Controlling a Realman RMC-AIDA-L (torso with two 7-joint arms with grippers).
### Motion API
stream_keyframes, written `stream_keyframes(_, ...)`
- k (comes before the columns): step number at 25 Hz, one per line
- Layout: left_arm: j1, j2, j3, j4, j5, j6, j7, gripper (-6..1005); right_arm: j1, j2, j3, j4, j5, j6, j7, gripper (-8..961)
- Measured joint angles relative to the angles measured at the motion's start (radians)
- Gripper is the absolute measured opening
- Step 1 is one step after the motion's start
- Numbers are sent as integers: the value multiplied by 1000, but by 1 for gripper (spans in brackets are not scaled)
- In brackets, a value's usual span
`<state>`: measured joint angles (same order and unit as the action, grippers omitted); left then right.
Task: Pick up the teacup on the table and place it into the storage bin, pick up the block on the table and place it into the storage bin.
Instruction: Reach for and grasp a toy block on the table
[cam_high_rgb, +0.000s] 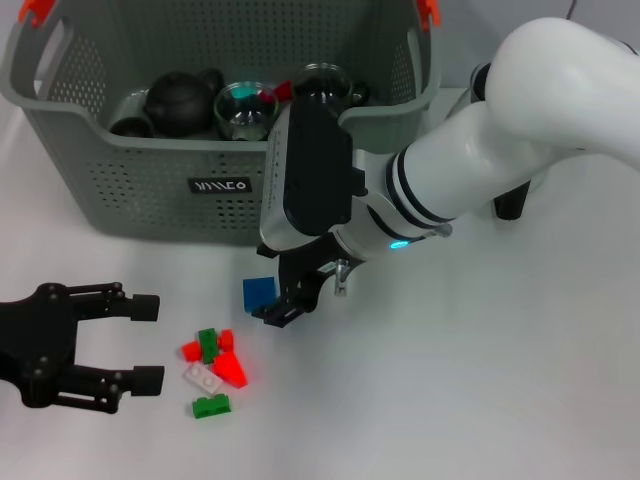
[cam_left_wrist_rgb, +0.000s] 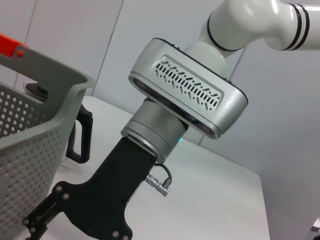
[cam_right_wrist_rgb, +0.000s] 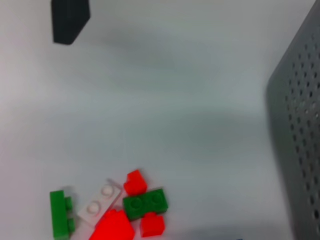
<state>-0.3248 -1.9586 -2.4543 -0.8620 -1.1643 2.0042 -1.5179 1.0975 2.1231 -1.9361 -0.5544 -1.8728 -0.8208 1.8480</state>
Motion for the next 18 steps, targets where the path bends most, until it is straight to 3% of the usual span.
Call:
stream_keyframes(7, -7, 9, 0, -10, 0, 14, -27, 908, -42, -22, 61, -72, 2, -110, 0, 825)
stream_keyframes(11, -18, 11, 6, -11, 0, 18, -33, 908, -77, -36, 190, -112, -22, -256, -9, 825)
stream_keyframes(18, -50, 17, 90, -47, 0, 19, -49, 909, -134, -62, 497, -186, -73, -659, 2, 824)
